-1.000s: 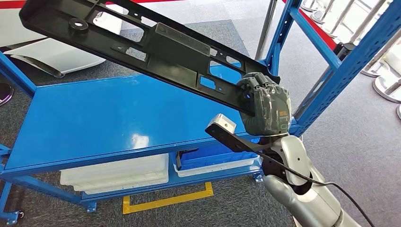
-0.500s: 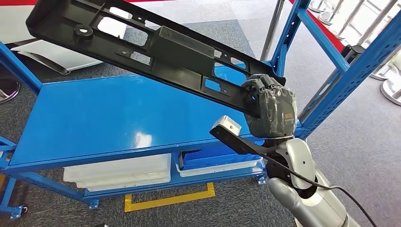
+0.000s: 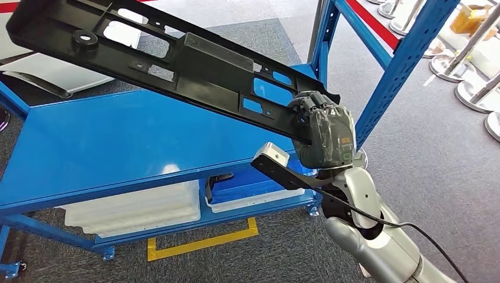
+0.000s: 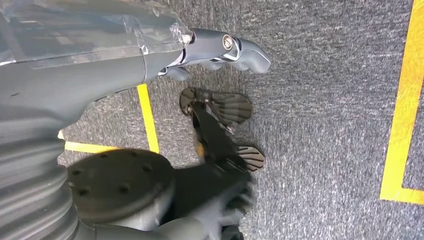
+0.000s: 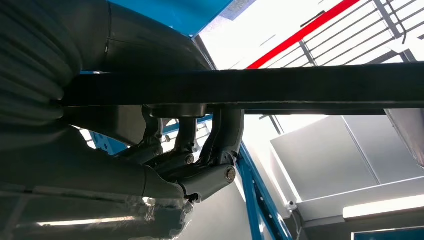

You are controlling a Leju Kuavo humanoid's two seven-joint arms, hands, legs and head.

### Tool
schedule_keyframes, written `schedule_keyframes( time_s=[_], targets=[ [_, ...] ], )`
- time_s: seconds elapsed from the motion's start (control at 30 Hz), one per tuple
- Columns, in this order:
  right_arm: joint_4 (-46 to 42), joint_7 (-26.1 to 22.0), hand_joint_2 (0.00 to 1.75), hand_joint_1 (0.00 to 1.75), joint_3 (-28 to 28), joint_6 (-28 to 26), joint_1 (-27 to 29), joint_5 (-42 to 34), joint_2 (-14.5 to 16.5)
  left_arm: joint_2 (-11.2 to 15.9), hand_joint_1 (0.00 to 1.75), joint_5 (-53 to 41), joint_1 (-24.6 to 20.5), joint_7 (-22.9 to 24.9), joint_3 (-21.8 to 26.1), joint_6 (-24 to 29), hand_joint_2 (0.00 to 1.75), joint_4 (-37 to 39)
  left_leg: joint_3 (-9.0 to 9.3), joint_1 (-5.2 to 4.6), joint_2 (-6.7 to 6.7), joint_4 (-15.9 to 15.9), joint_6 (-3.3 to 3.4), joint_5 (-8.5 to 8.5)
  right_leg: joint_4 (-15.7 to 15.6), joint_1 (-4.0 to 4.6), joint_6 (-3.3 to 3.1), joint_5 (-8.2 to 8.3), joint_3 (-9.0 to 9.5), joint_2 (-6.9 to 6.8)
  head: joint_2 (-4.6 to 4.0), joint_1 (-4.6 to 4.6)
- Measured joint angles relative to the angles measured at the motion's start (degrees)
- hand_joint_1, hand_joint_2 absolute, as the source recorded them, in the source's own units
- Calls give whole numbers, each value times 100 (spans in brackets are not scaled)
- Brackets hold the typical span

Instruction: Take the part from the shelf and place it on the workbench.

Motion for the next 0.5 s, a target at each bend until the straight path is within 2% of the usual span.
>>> schedule_keyframes(
  time_s=[0.03,0.07,0.13,0.17,0.2,0.23,0.3,0.33,0.37,0.4,0.43,0.47,0.5],
  targets=[
    [1,-14,175,175,1,1,-2,1,-2,3,0,2,-7,2,0,0,175,0,163,-21,4,-289,28,66,-1,2,26,34,-15,-6,0,-9],
    [3,-27,175,175,1,2,-5,2,-4,7,0,4,-13,4,0,-1,175,0,229,-42,7,-441,48,91,-4,-3,61,70,-28,-13,0,-18],
    [7,-47,175,175,2,3,-7,1,-10,8,0,10,-16,9,0,0,175,0,181,-59,15,-502,95,178,-26,-12,148,151,-49,-23,0,-19],
    [10,-51,175,175,2,3,-8,-4,-19,8,0,14,-18,11,0,1,175,0,150,-52,25,-538,132,235,-17,-14,187,136,-76,-22,0,-25],
    [15,-56,175,175,2,3,-11,-14,-30,8,0,16,-21,14,0,1,175,0,103,-38,35,-570,176,304,58,-13,218,33,-123,-19,0,-9],
    [21,-61,175,175,2,3,-13,-25,-39,7,0,19,-25,14,0,2,175,0,42,-23,44,-601,212,376,245,-14,244,-169,-201,-16,0,24],
    [39,-72,175,175,2,3,-14,-51,-50,7,0,18,-34,15,0,2,175,0,-108,-26,51,-601,255,494,923,-33,274,-716,-403,-15,0,108],
    [51,-75,175,175,2,3,-12,-68,-54,7,0,14,-35,15,0,2,175,0,-190,-31,52,-595,259,550,1277,-39,286,-890,-477,-15,0,140],
    [67,-76,175,175,2,3,-9,-93,-58,7,0,7,-35,15,0,3,175,0,-271,-34,52,-585,258,605,1503,-42,292,-936,-486,-16,0,159],
    [84,-75,175,175,2,3,-8,-120,-61,7,0,1,-34,15,0,3,175,0,-349,-36,52,-572,252,655,1543,-43,294,-861,-408,-16,0,171],
    [97,-75,175,175,2,3,-8,-145,-62,7,0,-4,-33,15,0,3,175,0,-423,-36,51,-553,241,700,1365,-43,289,-707,-226,-16,0,182],
    [106,-75,175,175,2,3,-9,-162,-62,7,0,-7,-33,16,0,2,175,0,-487,-35,50,-528,226,737,1009,-42,273,-560,44,-17,0,191],
    [110,-75,175,175,2,3,-14,-170,-62,7,0,-8,-33,16,0,2,175,0,-547,-43,49,-500,202,770,572,-29,244,-497,337,-17,0,195]
  ],
)
